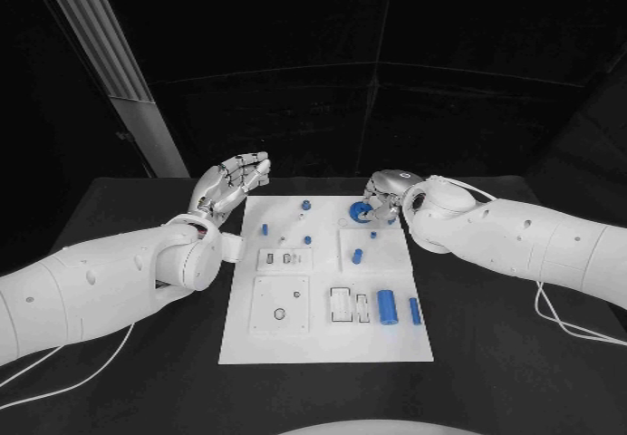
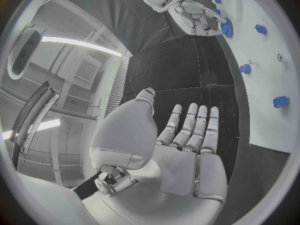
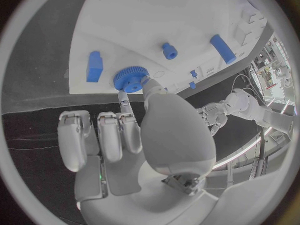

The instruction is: Assemble the parts on the task board

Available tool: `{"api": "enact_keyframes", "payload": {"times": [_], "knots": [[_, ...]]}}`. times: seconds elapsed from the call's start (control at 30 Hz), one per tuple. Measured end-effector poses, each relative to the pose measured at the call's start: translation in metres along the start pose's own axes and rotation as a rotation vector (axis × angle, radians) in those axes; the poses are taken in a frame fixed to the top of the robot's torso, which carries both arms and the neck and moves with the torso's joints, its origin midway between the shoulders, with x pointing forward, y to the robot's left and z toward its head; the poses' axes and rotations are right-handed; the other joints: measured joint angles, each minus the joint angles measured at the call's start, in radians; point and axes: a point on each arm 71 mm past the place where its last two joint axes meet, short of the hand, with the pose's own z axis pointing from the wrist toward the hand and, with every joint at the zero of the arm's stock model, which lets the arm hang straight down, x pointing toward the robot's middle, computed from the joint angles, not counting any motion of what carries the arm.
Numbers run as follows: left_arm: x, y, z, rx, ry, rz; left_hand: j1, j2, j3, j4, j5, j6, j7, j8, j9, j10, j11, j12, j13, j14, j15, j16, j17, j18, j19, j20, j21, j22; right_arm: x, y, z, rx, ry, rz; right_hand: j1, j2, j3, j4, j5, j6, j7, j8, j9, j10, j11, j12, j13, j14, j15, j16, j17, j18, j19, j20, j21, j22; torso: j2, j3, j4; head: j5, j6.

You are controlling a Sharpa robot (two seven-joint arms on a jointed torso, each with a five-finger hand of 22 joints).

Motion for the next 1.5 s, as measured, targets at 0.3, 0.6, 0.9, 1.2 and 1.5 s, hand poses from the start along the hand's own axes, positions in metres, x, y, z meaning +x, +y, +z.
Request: {"api": "enact_keyframes", "payload": {"times": [0.3, 0.6, 0.9, 1.2, 1.5], "knots": [[0.0000, 0.0000, 0.0000, 0.000, 0.000, 0.000, 0.000, 0.000, 0.000, 0.000, 0.000, -0.004, -0.004, 0.000, 0.000, 0.000, 0.000, 0.000, 0.000, 0.000, 0.000, 0.000, 0.000, 0.000, -0.003, 0.003, 0.000, 0.000, -0.0012, 0.0010, -0.0005, -0.015, -0.020, 0.006, 0.000, 0.000, 0.000, 0.000, 0.014, 0.004, 0.004, -0.005, 0.000, 0.000, 0.000, 0.000, 0.000, 0.000, 0.000, 0.000, 0.001, 0.000, 0.000, 0.000, 0.000, 0.000, 0.000, 0.0001, 0.0000, -0.001, 0.001], [0.0000, 0.0000, 0.0000, 0.000, 0.000, 0.000, 0.000, 0.000, 0.000, 0.000, 0.000, -0.004, -0.004, 0.000, 0.000, 0.000, 0.000, 0.000, 0.000, 0.000, 0.000, 0.000, 0.000, 0.000, -0.003, 0.003, 0.000, 0.000, -0.0012, 0.0022, -0.0004, -0.019, -0.025, 0.008, 0.034, 0.033, 0.039, -0.033, 0.020, 0.046, -0.016, -0.009, 0.000, 0.004, -0.004, 0.000, 0.000, -0.003, -0.004, 0.000, 0.001, 0.000, 0.000, 0.000, 0.000, 0.000, -0.001, -0.0001, 0.0000, -0.003, 0.001], [0.0002, 0.0000, 0.0001, 0.000, 0.000, 0.000, 0.000, 0.000, 0.000, 0.000, -0.001, -0.004, -0.004, 0.000, 0.000, 0.000, 0.000, 0.000, 0.000, 0.000, 0.000, 0.000, 0.000, 0.000, -0.003, 0.003, 0.000, 0.000, -0.0008, 0.0037, -0.0002, -0.016, -0.022, 0.004, 0.040, 0.029, 0.041, -0.034, 0.020, 0.052, -0.016, -0.022, -0.002, 0.004, -0.004, 0.000, 0.000, 0.000, -0.007, 0.000, 0.001, 0.000, 0.000, -0.007, 0.000, 0.000, -0.001, -0.0001, -0.0001, -0.004, 0.001], [0.0004, 0.0000, 0.0001, 0.000, 0.001, 0.000, 0.000, 0.000, 0.000, 0.000, -0.001, -0.004, -0.004, 0.000, 0.000, 0.000, 0.000, 0.000, 0.000, 0.000, 0.000, 0.000, 0.000, 0.000, -0.003, 0.003, 0.000, 0.000, 0.0006, 0.0041, 0.0001, -0.004, -0.012, 0.000, 0.025, 0.006, 0.033, -0.033, 0.020, 0.043, 0.000, -0.044, -0.008, 0.003, -0.003, 0.000, 0.000, 0.000, -0.007, 0.000, 0.000, 0.000, 0.000, -0.007, 0.000, 0.000, 0.000, -0.0001, -0.0001, -0.004, -0.001], [0.0004, 0.0000, 0.0001, 0.000, 0.001, 0.000, 0.005, 0.005, 0.000, 0.000, 0.004, -0.004, -0.004, 0.000, -0.001, 0.000, 0.000, 0.000, 0.000, 0.000, 0.000, 0.000, 0.000, 0.000, -0.006, -0.001, 0.000, 0.000, 0.0009, 0.0039, -0.0002, 0.004, -0.009, -0.004, 0.027, -0.024, 0.013, -0.019, 0.014, 0.023, 0.020, -0.067, -0.011, 0.004, 0.015, 0.000, 0.000, -0.002, 0.002, 0.000, 0.000, 0.000, 0.003, -0.003, 0.000, 0.000, 0.000, 0.0001, -0.0003, -0.003, 0.000]]}}
